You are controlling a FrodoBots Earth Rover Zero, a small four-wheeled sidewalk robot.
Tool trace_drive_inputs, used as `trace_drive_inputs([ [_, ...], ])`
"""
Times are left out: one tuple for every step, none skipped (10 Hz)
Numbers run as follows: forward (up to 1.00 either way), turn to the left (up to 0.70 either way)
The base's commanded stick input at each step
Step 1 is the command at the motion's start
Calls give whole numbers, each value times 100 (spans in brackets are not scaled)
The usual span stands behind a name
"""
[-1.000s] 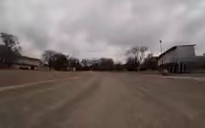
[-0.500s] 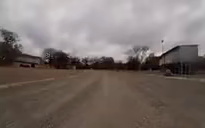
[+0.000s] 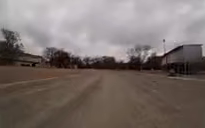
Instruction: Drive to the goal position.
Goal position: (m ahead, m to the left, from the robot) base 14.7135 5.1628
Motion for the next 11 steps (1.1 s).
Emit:
trace_drive_inputs([
  [70, -1],
  [70, -1],
  [70, -1],
  [70, -1],
  [70, -1],
  [70, -1],
  [70, -8],
  [70, -30],
  [70, -15],
  [70, -1],
  [70, -1],
])
